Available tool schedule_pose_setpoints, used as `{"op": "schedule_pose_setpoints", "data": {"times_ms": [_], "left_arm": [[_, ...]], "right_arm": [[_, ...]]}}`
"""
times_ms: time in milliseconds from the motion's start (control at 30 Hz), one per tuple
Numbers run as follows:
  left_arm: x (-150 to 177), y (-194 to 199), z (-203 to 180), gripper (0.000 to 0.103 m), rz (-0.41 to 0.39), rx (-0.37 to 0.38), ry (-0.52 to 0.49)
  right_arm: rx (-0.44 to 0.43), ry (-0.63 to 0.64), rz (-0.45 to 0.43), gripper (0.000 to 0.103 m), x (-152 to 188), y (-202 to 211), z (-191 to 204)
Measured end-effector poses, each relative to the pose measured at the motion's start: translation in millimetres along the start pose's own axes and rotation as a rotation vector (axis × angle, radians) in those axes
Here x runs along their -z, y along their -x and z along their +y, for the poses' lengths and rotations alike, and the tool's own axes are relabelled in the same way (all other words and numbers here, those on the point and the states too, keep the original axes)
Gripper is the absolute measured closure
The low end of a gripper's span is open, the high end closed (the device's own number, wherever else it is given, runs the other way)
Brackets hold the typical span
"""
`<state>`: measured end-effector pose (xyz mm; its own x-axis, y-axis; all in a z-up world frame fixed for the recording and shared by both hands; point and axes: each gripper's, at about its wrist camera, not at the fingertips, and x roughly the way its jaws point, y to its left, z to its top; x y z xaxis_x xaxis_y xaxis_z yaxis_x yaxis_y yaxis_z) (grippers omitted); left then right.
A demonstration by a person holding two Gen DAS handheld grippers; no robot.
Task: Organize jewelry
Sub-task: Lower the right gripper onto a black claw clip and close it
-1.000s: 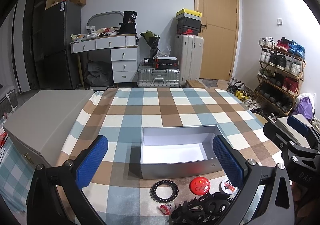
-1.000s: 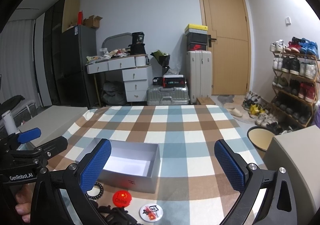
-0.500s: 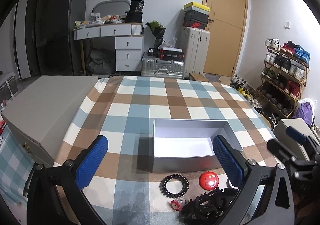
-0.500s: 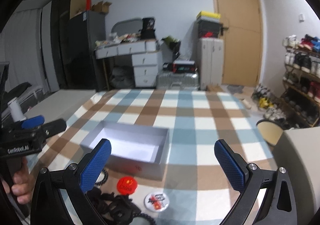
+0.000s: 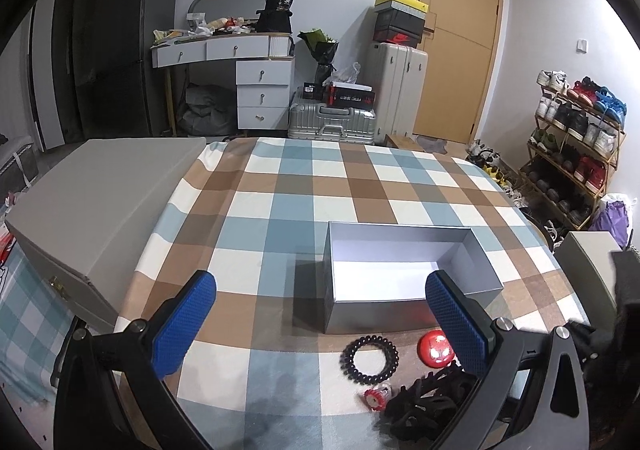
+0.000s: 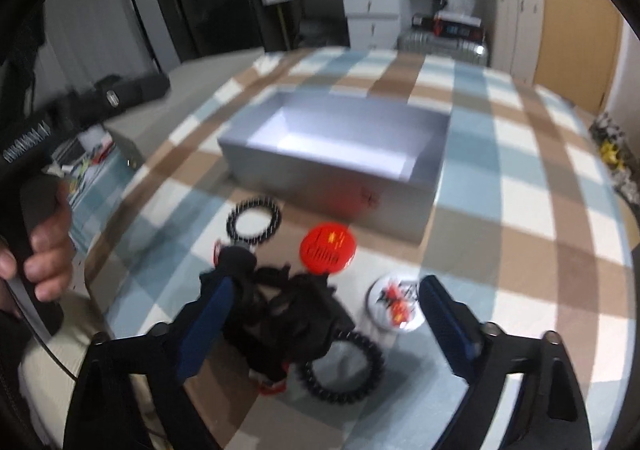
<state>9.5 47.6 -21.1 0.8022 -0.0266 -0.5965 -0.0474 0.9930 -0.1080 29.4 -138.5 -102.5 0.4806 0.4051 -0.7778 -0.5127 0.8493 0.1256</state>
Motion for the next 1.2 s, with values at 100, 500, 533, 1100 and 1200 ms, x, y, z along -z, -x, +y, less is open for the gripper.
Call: {"op": "schedule_pose_setpoints", "data": {"times_ms": [100,500,533,1100,1200], "left_arm": [[0,-2,0,0.001,0.003,-0.003,-0.006],[6,-13,-3,0.001,0.042,-0.015,-0.042],[7,-15,-4,0.001,0.048,-0.015,-0.046],[24,-22,-18,0.001,0.110,0.022,-0.111],[29,-23,-23,0.001,0.128,0.060,-0.125]], "right_arm": [[-0.020,-0.021,0.066,0.029,3,-11,-2],[-0.029,-0.029,0.107,0.051,4,-16,0],[-0.025,-0.023,0.105,0.052,4,-15,1],[-0.034,-0.100,-0.029,0.052,-10,14,-10],[-0.011,-0.147,-0.071,0.052,-13,23,-20]]}}
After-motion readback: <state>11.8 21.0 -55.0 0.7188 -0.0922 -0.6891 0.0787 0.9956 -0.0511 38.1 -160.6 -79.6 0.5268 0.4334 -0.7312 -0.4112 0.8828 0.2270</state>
